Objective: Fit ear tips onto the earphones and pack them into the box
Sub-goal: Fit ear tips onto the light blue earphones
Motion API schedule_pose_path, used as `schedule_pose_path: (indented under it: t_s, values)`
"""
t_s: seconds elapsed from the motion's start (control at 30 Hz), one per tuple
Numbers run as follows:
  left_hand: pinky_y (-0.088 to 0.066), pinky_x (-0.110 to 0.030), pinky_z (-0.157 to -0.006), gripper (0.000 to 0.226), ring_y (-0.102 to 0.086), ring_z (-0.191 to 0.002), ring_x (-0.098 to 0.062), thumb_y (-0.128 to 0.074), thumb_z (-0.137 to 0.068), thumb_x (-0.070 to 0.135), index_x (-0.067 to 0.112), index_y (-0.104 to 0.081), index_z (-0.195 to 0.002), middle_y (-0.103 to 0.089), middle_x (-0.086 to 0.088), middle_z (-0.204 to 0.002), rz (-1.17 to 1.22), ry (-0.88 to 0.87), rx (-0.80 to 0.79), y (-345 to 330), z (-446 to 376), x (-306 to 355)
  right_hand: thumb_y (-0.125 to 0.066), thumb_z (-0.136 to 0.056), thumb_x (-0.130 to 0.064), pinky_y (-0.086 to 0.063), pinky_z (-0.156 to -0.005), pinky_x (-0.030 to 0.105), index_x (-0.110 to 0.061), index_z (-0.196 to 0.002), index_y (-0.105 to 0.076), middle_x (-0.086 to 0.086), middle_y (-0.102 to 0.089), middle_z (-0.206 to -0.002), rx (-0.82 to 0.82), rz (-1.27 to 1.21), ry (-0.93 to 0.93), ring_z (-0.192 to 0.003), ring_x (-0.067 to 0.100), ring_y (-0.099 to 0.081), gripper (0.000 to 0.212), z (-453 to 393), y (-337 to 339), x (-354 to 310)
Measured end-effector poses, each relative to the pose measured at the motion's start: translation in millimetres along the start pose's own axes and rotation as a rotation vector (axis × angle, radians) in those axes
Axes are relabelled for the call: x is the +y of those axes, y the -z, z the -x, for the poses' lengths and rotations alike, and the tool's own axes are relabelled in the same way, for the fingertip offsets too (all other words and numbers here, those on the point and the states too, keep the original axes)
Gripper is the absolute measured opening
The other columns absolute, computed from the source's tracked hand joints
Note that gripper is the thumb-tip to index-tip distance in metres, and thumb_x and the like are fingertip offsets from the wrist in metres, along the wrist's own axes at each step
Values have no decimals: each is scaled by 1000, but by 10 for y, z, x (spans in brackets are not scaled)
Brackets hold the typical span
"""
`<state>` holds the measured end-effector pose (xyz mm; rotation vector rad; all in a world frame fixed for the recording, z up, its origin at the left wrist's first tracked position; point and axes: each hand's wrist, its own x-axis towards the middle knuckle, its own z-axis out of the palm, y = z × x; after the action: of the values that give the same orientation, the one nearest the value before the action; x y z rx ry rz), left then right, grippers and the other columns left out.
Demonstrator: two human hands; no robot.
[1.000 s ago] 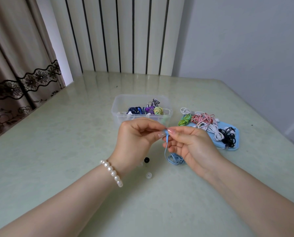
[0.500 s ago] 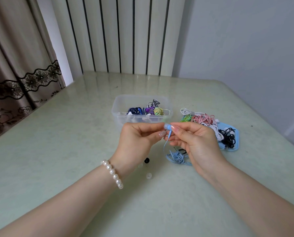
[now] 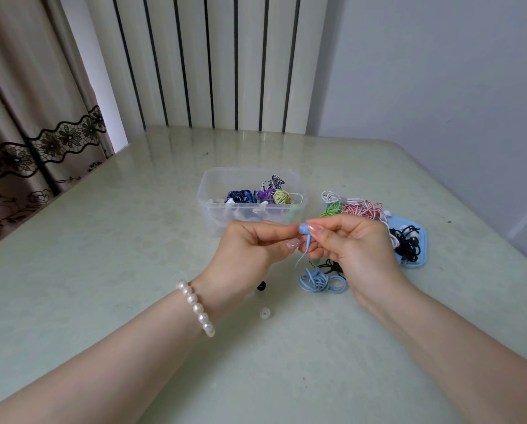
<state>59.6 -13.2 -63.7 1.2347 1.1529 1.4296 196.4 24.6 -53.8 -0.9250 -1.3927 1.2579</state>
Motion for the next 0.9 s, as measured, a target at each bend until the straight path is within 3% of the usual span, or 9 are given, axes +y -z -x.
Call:
schedule_pose_path:
  t_s: [0.23,0.43,0.57,0.77,0.9]
  values:
    - [-53,-25,-87,26,-67,-96,-19,-55,-83,-7,3,-66,-104,-71,-12,-98,88,91,-62,11,-5,37,-58,-83,4,-51,-49,20,-7,-76,-66,2,-68,-58,-10,-5,-66,-51,14,-60,15,-33,36,-45]
    - [-53,-28,-82,15,-67,-76,-16,-62,-81,-4,9,-68,-84,-72,1,-74,7,156,84,125,-90,49,-60,-81,1,-39,-44,17,-10,-74,-69,3,-69,-64,-17,37,-48,-47,11,-54,16,-68,137,-182]
    - [-53,-22,-77,14,-63,-73,-14,-64,-80,-3,10,-69,-80,-69,-4,-76,-98,156,106,226,-137,43,-59,-80,1,-38,-44,18,-7,-74,-68,6,-68,-64,-5,-93,-22,-46,11,-51,14,-137,163,-329]
    - [-48,-9,-71,17,-60,-64,6,-68,-79,1,17,-72,-76,-68,16,-67,-296,122,103,328,-184,13,-57,-83,1,-38,-46,18,-8,-73,-67,4,-69,-65,-16,-132,19,-47,10,-53,16,-342,57,-668]
    - [-48,-13,-73,19,-61,-71,-3,-68,-78,1,19,-72,-73,-70,11,-70,-320,112,117,404,-224,31,-58,-84,-3,-41,-46,16,-5,-81,-66,5,-67,-66,-29,-196,50,-47,9,-55,9,-561,-87,-950]
